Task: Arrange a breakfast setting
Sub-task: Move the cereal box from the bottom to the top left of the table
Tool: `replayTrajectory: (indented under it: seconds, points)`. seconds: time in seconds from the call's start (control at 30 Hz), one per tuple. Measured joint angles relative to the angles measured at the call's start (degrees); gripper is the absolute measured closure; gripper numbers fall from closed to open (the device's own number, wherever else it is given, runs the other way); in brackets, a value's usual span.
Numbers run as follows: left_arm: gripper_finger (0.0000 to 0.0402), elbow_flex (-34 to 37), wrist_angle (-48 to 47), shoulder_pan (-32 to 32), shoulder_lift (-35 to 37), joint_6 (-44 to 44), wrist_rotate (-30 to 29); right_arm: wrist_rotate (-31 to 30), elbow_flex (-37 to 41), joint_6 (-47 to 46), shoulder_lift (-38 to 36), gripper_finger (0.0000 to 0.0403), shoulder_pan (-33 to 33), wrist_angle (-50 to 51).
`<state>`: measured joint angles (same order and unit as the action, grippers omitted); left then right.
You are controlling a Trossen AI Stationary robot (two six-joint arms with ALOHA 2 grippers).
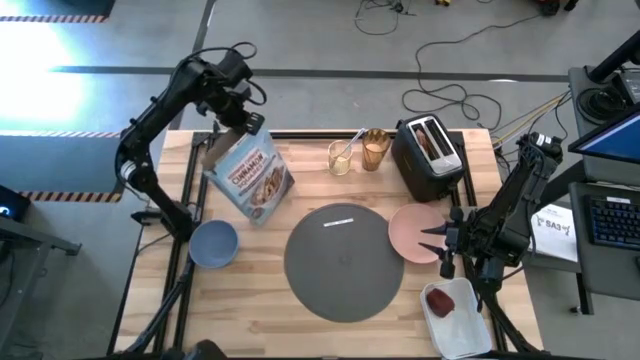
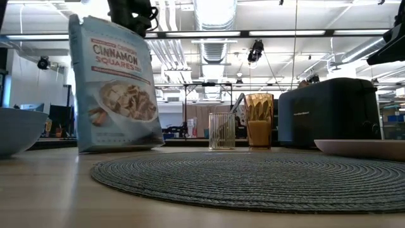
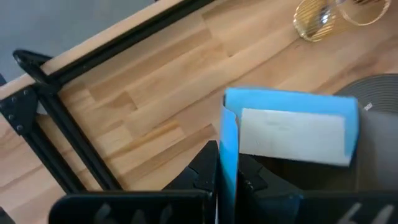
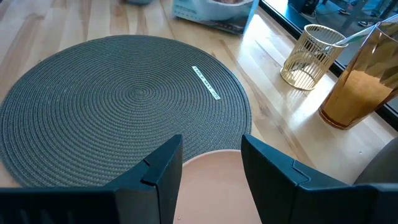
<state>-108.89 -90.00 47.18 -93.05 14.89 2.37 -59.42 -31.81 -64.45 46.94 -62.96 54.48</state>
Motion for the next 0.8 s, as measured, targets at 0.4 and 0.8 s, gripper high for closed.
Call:
replayTrajectory:
  seconds: [0.4,0.8]
  points:
    - [0.0401,-2.82,-0.07,0.0,2.0,0.79,-3.56,0.02,0.0,0.0,0.0,0.0248,0.0,0.0]
    - [0.0402,-4.69,-0.02,2.1,2.12,0.6,-5.62,0.01,0.0,0.0,0.0,0.0248,0.0,0.0]
